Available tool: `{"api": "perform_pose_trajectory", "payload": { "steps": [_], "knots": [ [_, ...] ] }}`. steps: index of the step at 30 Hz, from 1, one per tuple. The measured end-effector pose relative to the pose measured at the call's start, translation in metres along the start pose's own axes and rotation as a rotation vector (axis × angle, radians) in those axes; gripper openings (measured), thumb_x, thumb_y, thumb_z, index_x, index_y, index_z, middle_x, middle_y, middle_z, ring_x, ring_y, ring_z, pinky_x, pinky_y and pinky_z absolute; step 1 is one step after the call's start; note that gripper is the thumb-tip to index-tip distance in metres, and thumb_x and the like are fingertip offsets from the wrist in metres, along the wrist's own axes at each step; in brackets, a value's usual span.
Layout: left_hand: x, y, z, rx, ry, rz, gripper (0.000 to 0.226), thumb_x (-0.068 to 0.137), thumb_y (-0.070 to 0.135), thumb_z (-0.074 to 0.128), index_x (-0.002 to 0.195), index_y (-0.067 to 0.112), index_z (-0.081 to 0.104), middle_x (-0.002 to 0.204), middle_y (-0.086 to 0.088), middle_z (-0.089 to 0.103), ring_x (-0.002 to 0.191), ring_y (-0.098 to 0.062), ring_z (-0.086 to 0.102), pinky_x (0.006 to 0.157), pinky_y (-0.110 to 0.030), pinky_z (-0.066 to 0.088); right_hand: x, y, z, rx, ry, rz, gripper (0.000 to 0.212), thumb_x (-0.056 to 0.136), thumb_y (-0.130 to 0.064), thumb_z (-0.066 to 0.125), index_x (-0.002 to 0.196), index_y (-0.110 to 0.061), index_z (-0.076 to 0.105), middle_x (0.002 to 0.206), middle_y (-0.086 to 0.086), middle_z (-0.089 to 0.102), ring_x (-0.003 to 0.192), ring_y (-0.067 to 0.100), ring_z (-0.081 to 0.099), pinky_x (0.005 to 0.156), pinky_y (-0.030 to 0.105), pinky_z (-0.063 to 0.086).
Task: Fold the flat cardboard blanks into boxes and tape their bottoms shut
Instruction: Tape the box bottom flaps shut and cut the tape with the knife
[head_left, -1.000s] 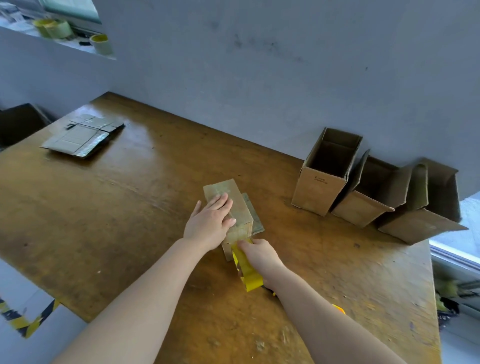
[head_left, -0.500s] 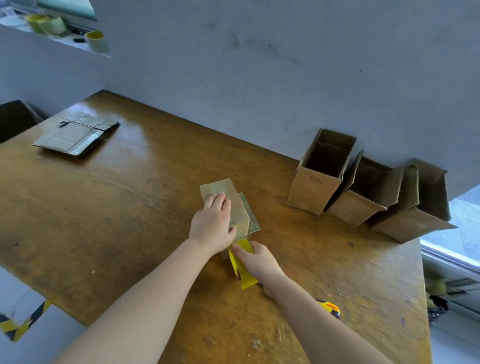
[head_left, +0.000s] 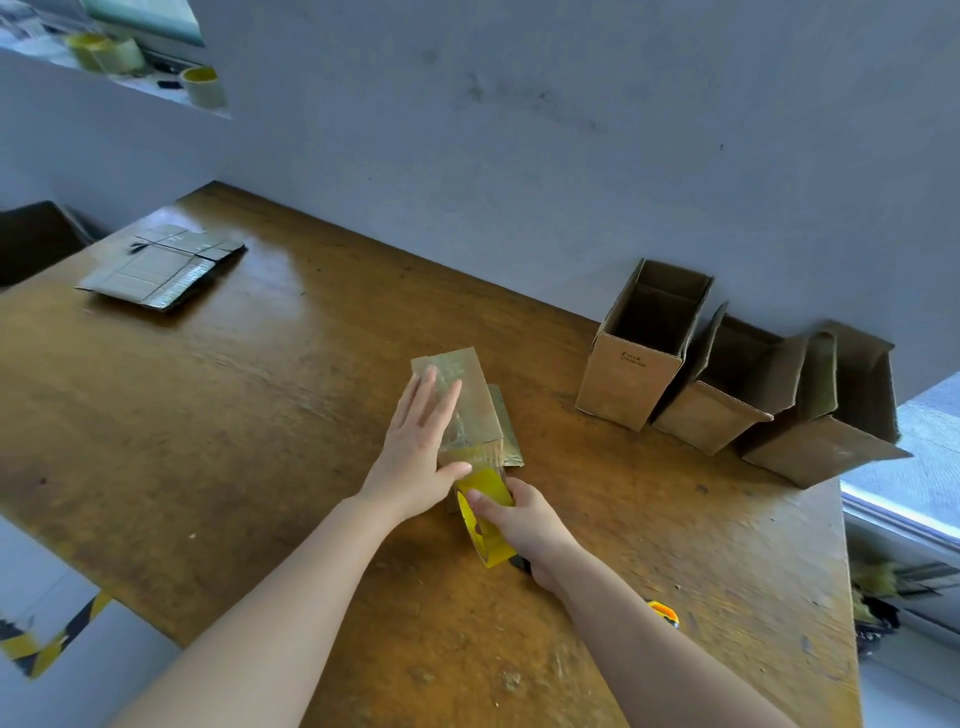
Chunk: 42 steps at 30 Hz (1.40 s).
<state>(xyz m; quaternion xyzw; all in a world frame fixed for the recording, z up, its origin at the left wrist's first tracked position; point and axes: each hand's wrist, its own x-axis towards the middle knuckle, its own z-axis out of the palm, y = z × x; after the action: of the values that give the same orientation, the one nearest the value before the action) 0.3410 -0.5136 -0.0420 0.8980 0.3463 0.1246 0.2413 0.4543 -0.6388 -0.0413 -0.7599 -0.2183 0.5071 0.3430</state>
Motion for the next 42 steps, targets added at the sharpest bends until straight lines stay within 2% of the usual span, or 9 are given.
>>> {"api": "perform_pose_trajectory", "payload": {
  "steps": [3,5,7,10,15,22,29,35,42],
  "knots": [
    [-0.026,0.014,0.009,-0.248,0.375,-0.199,0.049,0.085,0.009,0.064,0.128,0.020,0.043,0.136,-0.006,0.038,0.129,-0.017,0.037,0.099,-0.025,0.042,-0.001,0.002,0.000,0.023,-0.007,-0.027,0.057,0.085,-0.048,0.068,0.131,-0.018,0.053,0.110,0.001,0.066,0.098,0.019,0.063,0.086,0.036,0.054],
    [-0.040,0.022,0.019,-0.315,0.466,-0.399,0.019,0.089,0.007,0.056,0.103,0.019,0.051,0.107,0.000,0.053,0.101,-0.017,0.053,0.075,-0.019,0.045,-0.003,0.002,0.001,0.012,-0.003,-0.019,0.059,0.084,-0.048,0.068,0.132,-0.018,0.052,0.113,0.001,0.064,0.101,0.019,0.061,0.087,0.035,0.052],
    [-0.045,0.030,0.027,-0.433,0.307,-0.594,0.005,0.095,0.025,0.051,0.096,0.021,0.054,0.097,0.003,0.058,0.091,-0.016,0.057,0.070,-0.023,0.044,-0.004,0.002,0.000,0.024,-0.007,-0.017,0.058,0.083,-0.047,0.069,0.131,-0.018,0.053,0.116,0.003,0.064,0.105,0.021,0.061,0.093,0.039,0.051],
    [-0.041,0.038,0.031,-0.709,0.023,-0.784,0.028,0.096,0.046,0.046,0.100,0.022,0.061,0.099,0.002,0.061,0.092,-0.016,0.057,0.074,-0.031,0.045,-0.008,0.002,-0.001,-0.005,-0.039,-0.045,0.042,0.083,-0.042,0.070,0.118,-0.021,0.061,0.108,0.003,0.068,0.100,0.020,0.063,0.092,0.039,0.053],
    [-0.032,0.043,0.029,-1.103,0.057,-0.948,0.006,0.091,0.015,0.063,0.089,0.014,0.068,0.102,-0.012,0.067,0.088,-0.025,0.062,0.061,-0.034,0.054,-0.015,0.007,-0.022,-0.163,0.050,-0.108,0.026,0.072,-0.033,0.059,0.097,-0.025,0.060,0.090,-0.003,0.065,0.080,0.014,0.061,0.069,0.031,0.053],
    [-0.029,0.045,0.027,-1.300,0.056,-1.042,0.008,0.090,0.007,0.061,0.096,0.011,0.064,0.103,-0.017,0.066,0.086,-0.031,0.067,0.056,-0.035,0.055,-0.015,0.054,-0.050,-1.145,0.073,0.043,0.076,0.073,-0.042,0.077,0.136,-0.019,0.041,0.133,0.005,0.050,0.126,0.026,0.046,0.098,0.039,0.041],
    [-0.027,0.045,0.029,-1.230,0.056,-1.061,0.014,0.090,0.016,0.065,0.103,0.016,0.062,0.107,-0.013,0.064,0.095,-0.031,0.064,0.062,-0.036,0.055,-0.012,0.048,-0.067,-0.925,0.296,-0.038,0.033,0.084,-0.036,0.065,0.109,-0.016,0.055,0.097,0.000,0.057,0.080,0.018,0.056,0.055,0.026,0.041],
    [-0.026,0.045,0.033,-1.191,0.094,-1.020,0.013,0.083,0.010,0.070,0.094,0.013,0.065,0.099,-0.014,0.069,0.091,-0.029,0.066,0.070,-0.038,0.056,-0.008,0.027,-0.059,-0.570,0.326,-0.479,0.037,0.097,-0.039,0.048,0.131,-0.024,0.052,0.105,-0.001,0.050,0.089,0.021,0.054,0.073,0.035,0.048],
    [-0.026,0.042,0.031,-1.084,0.122,-1.012,0.009,0.080,0.013,0.073,0.083,0.014,0.064,0.096,-0.013,0.066,0.092,-0.032,0.062,0.087,-0.051,0.053,-0.014,-0.015,-0.050,-1.005,0.259,-0.677,0.040,0.096,-0.055,0.038,0.110,-0.029,0.063,0.092,-0.003,0.061,0.083,0.023,0.061,0.065,0.036,0.051]
  ]
}}
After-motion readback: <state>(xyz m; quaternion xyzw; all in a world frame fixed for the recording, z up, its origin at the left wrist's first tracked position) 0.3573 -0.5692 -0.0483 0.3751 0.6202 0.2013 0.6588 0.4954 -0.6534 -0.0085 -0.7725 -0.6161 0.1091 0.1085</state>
